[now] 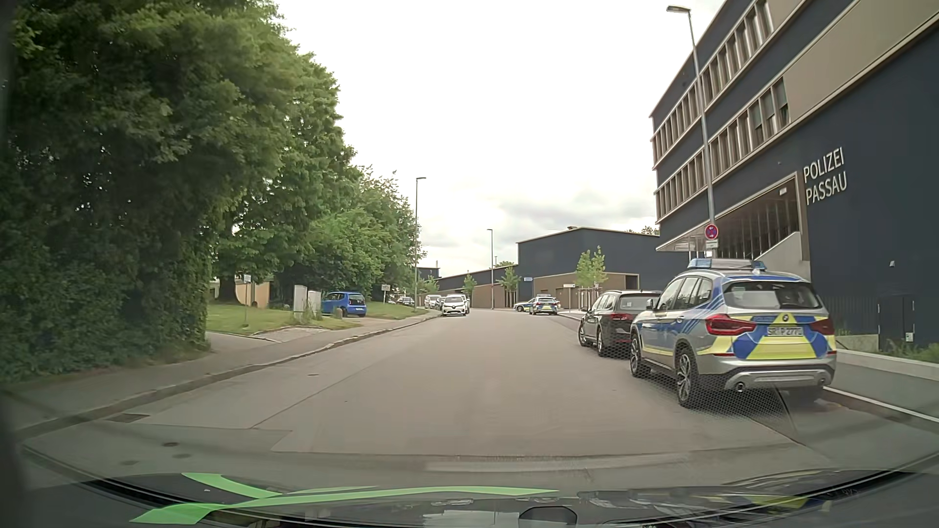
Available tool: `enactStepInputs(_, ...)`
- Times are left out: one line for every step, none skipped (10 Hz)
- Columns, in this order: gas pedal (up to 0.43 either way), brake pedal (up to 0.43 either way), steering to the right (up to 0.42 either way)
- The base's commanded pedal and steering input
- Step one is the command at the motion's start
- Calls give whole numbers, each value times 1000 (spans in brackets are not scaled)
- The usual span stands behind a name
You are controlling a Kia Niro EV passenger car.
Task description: Follow the waypoints while adhering to traffic rules and regulations
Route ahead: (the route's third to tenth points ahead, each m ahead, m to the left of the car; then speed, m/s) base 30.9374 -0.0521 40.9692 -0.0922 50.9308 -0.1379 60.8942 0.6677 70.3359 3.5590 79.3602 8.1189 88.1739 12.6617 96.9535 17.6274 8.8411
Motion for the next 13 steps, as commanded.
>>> enactStepInputs(130,0,9)
enactStepInputs(130,0,8)
enactStepInputs(130,0,8)
enactStepInputs(130,0,7)
enactStepInputs(118,0,4)
enactStepInputs(130,0,1)
enactStepInputs(130,0,-1)
enactStepInputs(130,0,-1)
enactStepInputs(118,0,-1)
enactStepInputs(118,0,-1)
enactStepInputs(118,0,-1)
enactStepInputs(118,0,-1)
enactStepInputs(118,0,-2)
